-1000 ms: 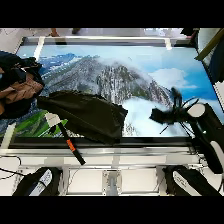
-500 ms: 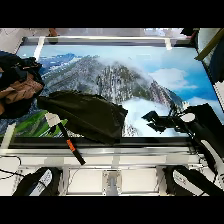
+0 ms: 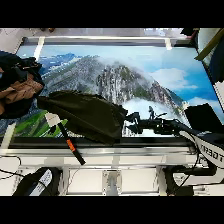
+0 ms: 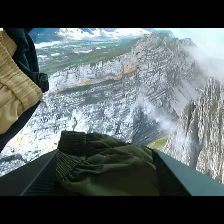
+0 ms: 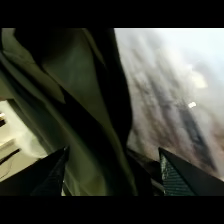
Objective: Fold the clothes and pants, and hang the long-sleeved shirts on hangers.
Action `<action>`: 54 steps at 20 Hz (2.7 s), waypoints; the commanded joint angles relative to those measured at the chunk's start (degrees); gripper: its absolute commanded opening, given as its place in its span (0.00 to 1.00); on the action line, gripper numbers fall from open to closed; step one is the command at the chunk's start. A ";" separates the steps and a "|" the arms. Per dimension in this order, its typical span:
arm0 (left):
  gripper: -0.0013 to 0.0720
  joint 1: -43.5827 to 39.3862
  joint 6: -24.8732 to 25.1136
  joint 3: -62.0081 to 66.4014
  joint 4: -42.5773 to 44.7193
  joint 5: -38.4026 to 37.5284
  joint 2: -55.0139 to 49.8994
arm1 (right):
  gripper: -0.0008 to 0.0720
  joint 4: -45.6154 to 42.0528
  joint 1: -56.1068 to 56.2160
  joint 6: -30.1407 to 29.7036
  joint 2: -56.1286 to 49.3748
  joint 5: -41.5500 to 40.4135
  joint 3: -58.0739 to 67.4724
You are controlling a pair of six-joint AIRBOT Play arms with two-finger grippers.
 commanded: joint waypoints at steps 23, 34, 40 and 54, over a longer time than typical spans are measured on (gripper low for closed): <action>0.91 0.00 -1.27 0.02 0.02 -3.02 0.04 | 0.91 -2.58 10.82 -4.00 -9.73 5.25 11.74; 0.91 0.00 -1.27 0.02 0.02 -3.08 0.04 | 0.02 -0.44 11.06 -5.66 -9.66 -0.44 25.99; 0.91 0.02 -1.27 0.02 0.02 -3.06 0.04 | 0.02 -9.03 -1.57 -1.49 -1.51 1.20 31.41; 0.91 0.00 -1.27 0.02 0.02 -3.04 0.04 | 0.02 -36.06 -80.37 15.65 36.20 23.23 34.27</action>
